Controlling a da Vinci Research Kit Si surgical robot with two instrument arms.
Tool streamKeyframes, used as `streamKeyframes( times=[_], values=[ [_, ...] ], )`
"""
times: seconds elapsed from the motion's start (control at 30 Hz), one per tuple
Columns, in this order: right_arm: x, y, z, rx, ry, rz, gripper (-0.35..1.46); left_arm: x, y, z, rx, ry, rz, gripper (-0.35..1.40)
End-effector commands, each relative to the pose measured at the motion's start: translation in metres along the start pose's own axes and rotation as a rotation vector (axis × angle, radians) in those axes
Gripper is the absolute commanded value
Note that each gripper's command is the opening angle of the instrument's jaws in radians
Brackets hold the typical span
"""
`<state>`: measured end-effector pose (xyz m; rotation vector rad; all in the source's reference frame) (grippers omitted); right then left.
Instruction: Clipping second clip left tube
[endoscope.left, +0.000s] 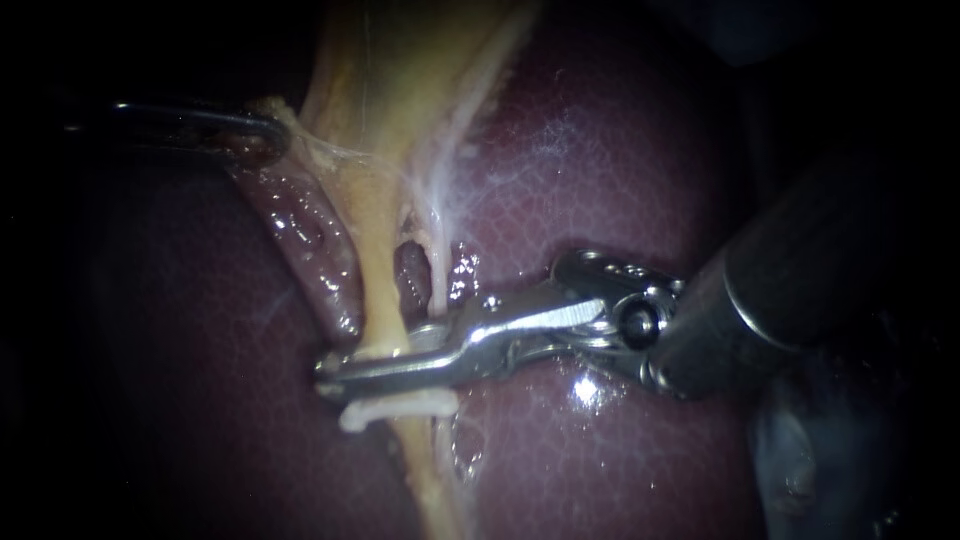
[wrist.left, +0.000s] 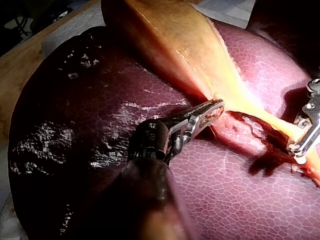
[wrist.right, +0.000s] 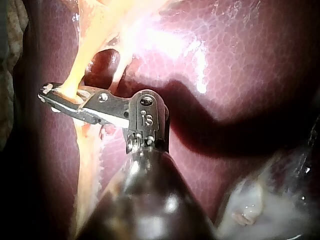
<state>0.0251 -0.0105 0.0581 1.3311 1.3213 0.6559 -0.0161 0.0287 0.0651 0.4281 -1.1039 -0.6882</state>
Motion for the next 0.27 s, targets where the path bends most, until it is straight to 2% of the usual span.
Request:
streamKeyframes(
  times=[0.03,0.27],
  values=[
    [0.0,0.0,0.0,0.001,0.0,0.0,-0.35,0.0,0.0,0.0,0.001,0.0,0.0,-0.35],
    [0.0,0.0001,0.0,0.0,0.0,0.0,-0.35,0.0001,0.0,0.0002,0.004,0.0,0.0,-0.35]
  ],
)
